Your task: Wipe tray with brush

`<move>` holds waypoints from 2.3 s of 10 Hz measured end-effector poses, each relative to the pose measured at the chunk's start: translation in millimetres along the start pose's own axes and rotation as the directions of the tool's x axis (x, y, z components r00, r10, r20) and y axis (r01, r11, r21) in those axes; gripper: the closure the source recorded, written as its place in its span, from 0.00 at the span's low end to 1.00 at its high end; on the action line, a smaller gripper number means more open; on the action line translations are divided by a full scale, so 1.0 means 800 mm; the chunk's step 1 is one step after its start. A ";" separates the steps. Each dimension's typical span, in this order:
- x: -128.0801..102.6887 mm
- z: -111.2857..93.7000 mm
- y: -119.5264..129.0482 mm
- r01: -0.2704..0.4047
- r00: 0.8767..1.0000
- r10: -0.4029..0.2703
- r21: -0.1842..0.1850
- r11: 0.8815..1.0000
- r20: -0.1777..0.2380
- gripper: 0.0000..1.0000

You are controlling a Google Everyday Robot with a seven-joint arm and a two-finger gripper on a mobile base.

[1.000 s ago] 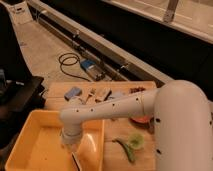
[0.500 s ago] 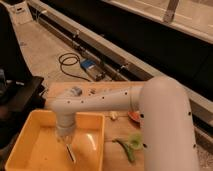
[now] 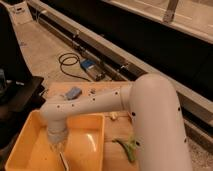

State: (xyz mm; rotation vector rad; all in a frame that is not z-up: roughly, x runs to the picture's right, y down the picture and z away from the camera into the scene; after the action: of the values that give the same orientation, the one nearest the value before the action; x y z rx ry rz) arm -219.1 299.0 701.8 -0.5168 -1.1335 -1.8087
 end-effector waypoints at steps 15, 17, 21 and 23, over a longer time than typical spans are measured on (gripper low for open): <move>0.054 0.000 0.039 0.106 0.993 -0.106 -0.008 0.994 -0.048 1.00; 0.041 0.002 0.038 0.097 0.995 -0.097 -0.007 0.995 -0.033 1.00; 0.012 0.003 0.079 0.029 0.999 -0.029 -0.041 0.999 0.016 1.00; 0.027 -0.004 0.095 0.033 0.999 -0.033 -0.053 0.998 0.001 1.00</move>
State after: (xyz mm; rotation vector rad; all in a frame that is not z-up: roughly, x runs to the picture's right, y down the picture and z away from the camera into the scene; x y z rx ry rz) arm -164.2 273.3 752.5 -0.5319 -1.1029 -1.8712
